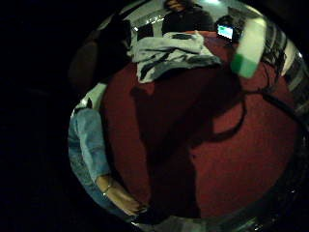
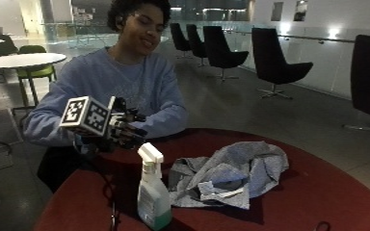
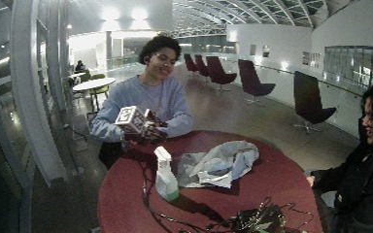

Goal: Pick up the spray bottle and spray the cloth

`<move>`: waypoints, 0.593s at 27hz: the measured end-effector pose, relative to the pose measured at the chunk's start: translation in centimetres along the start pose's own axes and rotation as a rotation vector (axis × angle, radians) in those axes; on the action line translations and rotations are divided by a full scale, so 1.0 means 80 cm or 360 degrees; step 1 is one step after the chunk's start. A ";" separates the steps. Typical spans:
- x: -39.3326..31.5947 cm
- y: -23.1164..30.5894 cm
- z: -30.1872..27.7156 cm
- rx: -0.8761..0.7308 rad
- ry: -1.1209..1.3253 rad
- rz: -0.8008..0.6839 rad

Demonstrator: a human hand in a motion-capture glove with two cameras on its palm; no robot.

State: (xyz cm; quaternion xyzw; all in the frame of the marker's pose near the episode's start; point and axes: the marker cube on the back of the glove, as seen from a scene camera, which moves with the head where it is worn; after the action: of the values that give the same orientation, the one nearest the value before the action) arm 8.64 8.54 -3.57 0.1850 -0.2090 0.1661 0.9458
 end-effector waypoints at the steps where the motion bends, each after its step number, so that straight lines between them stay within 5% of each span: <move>1: 0.009 -0.001 -0.010 0.0053 -0.0082 0.0030; 7: 0.046 -0.006 -0.041 0.0281 -0.0376 0.0165; 16: 0.110 -0.064 -0.053 0.0438 -0.0299 0.0375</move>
State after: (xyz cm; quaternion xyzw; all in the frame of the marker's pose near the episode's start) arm 19.61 7.90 -4.54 0.3013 -0.2920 0.2846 0.8619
